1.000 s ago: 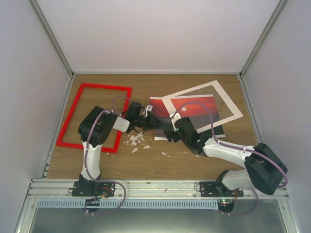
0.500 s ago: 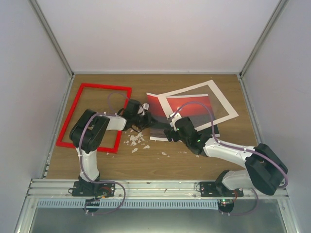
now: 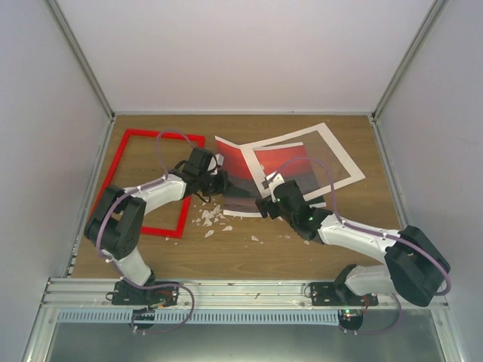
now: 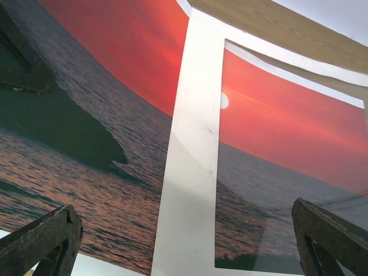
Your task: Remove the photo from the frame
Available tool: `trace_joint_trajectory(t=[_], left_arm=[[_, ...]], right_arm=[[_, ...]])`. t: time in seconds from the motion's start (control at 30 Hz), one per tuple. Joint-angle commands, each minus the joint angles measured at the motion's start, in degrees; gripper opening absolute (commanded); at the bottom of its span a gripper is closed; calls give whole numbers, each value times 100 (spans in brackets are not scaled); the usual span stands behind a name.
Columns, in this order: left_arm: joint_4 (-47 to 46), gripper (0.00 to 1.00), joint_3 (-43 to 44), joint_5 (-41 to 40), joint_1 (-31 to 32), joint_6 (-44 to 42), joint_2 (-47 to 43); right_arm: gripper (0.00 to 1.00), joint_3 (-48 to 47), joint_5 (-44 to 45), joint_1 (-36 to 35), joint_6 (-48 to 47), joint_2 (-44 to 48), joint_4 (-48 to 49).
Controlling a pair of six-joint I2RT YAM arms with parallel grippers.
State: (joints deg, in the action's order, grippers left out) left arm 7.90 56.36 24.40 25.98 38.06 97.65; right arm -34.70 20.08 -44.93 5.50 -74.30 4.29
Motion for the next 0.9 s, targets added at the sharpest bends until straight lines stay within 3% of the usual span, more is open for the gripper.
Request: trace_joint_trajectory(t=[0.0,0.53,0.87], left_arm=[[861,0,287,-642,-57,-518,-557],[3219,0,1058,-2249,-241,-1464,-2213],[4306,0,2040,-3204,-491,-2040,-2886]], right_arm=[[100,86,114,45,126,169,87],[100,100,52,45,143,449,59],[100,-9,40,46,154,452,-14]])
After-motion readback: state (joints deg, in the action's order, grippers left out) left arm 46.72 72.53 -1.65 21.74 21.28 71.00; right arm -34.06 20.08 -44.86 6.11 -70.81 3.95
